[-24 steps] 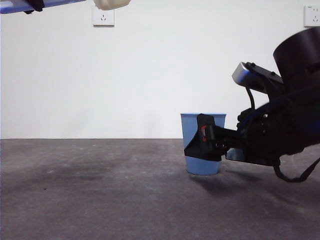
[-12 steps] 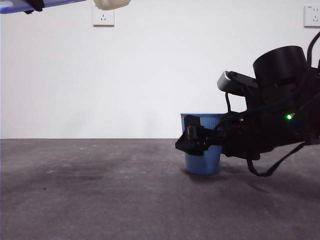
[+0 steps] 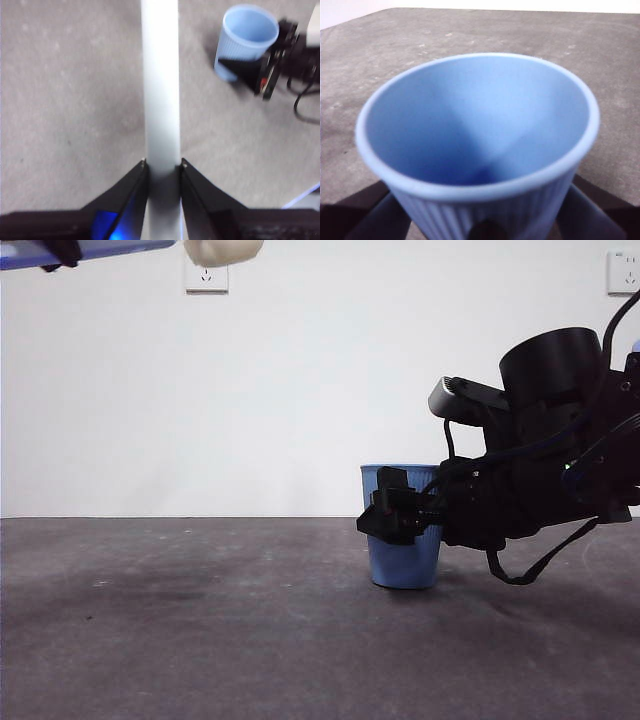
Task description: Pick up the cup brush,pick up the cup,insert the brush into the cup,clean the cup,put the cup brush back,put the cup back to the fixed position on the table
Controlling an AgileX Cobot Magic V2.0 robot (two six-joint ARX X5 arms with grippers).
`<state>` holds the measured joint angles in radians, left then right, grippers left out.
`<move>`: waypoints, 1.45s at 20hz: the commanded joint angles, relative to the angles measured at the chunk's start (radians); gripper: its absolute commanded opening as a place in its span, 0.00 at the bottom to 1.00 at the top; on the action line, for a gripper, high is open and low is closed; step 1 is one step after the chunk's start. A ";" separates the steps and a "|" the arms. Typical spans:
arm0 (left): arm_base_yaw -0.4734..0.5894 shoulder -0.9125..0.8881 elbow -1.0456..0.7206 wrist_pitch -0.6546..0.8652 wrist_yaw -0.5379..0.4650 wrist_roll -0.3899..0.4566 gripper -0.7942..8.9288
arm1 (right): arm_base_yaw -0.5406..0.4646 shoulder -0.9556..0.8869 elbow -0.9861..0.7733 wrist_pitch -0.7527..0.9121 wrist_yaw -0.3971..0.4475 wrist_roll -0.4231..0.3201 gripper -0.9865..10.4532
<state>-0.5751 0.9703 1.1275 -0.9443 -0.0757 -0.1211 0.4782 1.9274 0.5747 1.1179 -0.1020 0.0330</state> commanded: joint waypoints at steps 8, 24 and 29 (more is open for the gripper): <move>0.001 0.103 -0.007 -0.195 -0.008 0.315 0.07 | 0.068 -0.438 0.032 -0.840 0.005 -0.287 0.07; -0.055 0.355 -0.008 -0.246 0.164 0.577 0.07 | 0.246 -0.555 0.240 -1.572 0.499 -0.967 0.07; -0.126 0.366 -0.008 -0.216 0.188 0.566 0.07 | 0.252 -0.544 0.240 -1.613 0.554 -1.011 0.07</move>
<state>-0.6960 1.3300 1.1275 -1.1683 0.1017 0.4442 0.7258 1.3743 0.8139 -0.5007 0.4492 -0.9600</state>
